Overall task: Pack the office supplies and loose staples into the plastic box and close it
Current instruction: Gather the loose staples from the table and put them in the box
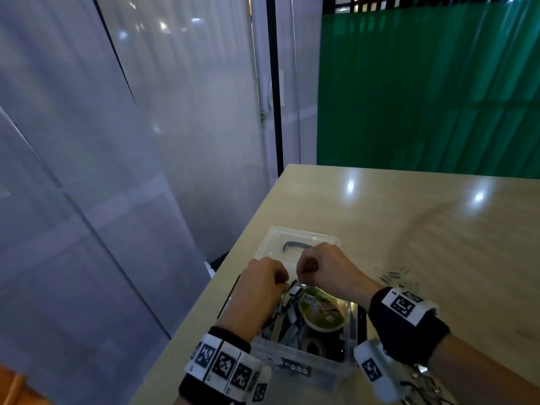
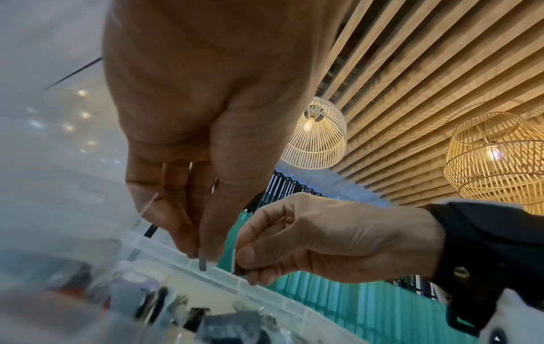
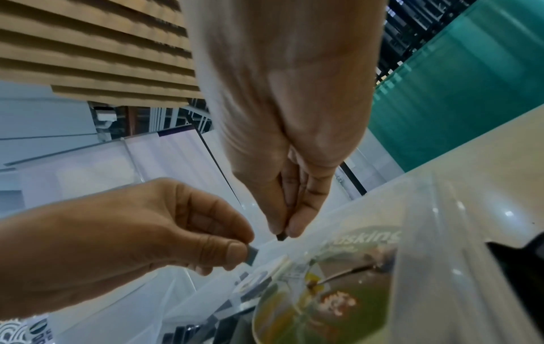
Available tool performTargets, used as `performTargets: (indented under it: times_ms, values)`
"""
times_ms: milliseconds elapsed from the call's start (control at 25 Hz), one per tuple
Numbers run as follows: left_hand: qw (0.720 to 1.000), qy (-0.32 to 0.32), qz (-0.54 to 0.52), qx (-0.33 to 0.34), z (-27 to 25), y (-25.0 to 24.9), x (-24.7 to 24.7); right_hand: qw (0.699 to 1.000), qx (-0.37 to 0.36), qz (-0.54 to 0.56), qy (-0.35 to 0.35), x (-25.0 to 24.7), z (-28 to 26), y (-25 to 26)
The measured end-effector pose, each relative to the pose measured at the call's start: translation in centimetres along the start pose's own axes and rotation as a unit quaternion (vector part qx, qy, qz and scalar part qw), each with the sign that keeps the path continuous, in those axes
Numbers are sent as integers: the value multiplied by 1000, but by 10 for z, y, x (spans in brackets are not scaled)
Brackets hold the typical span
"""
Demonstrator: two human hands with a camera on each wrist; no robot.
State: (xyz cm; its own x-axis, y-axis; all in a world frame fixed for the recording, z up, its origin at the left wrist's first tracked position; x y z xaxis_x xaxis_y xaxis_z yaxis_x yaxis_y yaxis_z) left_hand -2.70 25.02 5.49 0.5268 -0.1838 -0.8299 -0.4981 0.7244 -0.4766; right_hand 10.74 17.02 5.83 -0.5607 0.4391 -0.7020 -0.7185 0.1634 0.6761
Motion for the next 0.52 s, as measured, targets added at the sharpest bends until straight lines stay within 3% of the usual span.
performTargets:
  times_ms: [120,280,520]
  values:
    - [1000,14,2,14,10,0,10,1000,13,-28,-4,2,4,-1]
    - [1000,-17,0,18,18,2,8,1000,14,-15,-12,-22,-3,-2]
    - [994,-29,-49,93,18,-52,2,1000,21,9,-22,-70,-25,-14]
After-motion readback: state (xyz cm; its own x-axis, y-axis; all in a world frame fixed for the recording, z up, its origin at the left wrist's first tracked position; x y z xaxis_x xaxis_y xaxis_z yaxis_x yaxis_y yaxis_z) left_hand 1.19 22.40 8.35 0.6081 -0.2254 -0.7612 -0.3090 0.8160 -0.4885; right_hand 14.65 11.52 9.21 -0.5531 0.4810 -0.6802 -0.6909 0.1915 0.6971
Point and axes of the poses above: each hand's wrist, its own z-axis towards the middle knuckle, its own x-axis out of the palm, y = z × x, the point moved 5 cm from there along z, towards the middle knuckle, and after that the axes turned 10 degrees about -y, right-handed, at the moved point
